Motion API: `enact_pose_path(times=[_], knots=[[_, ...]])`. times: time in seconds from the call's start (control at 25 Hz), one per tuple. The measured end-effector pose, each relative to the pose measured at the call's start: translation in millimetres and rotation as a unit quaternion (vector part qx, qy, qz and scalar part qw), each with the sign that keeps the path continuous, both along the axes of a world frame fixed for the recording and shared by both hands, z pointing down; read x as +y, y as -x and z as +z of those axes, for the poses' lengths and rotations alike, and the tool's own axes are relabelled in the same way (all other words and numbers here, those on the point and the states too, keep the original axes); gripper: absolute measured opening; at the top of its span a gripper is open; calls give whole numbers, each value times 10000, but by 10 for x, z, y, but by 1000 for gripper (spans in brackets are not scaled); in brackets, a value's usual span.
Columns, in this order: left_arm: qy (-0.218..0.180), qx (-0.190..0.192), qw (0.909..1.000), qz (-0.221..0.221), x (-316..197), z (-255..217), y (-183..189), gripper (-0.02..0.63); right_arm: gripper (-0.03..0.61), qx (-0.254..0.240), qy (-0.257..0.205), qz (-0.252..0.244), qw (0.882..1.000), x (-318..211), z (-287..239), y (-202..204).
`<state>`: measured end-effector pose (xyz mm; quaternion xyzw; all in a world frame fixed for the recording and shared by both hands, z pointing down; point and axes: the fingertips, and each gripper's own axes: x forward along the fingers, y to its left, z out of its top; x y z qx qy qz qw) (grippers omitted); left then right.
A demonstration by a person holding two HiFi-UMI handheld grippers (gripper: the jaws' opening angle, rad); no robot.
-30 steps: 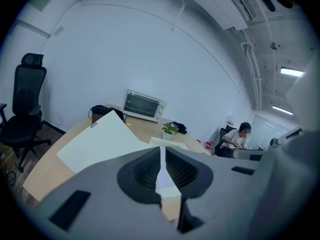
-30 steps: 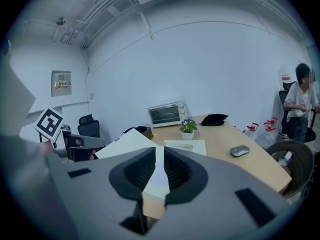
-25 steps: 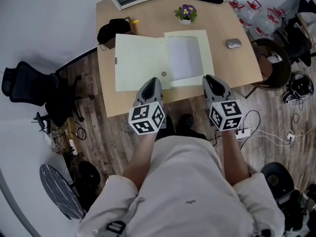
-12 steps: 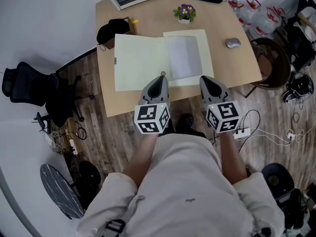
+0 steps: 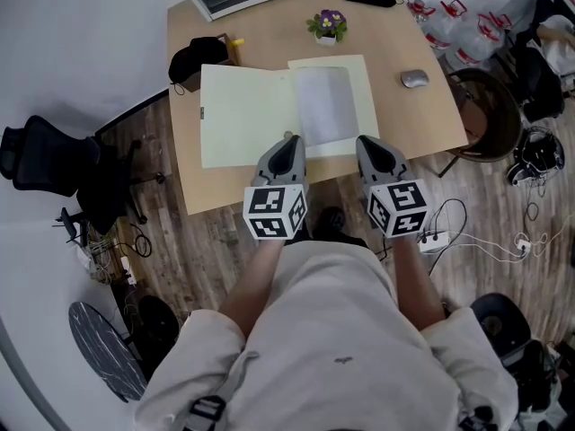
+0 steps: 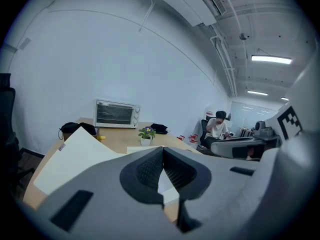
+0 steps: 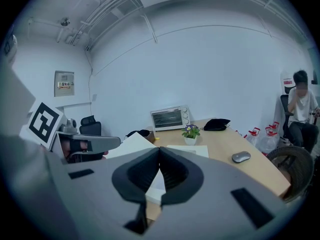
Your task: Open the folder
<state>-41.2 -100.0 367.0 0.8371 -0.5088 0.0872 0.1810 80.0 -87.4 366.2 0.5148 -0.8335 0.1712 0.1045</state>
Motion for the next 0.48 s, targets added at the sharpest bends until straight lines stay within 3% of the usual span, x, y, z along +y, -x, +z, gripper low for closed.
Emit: enact_pose_path(times=[0.48], knots=[[-16,-10,10000,86,86,6,-80,5,3,205,9,-30,9998,48,-9,-42]])
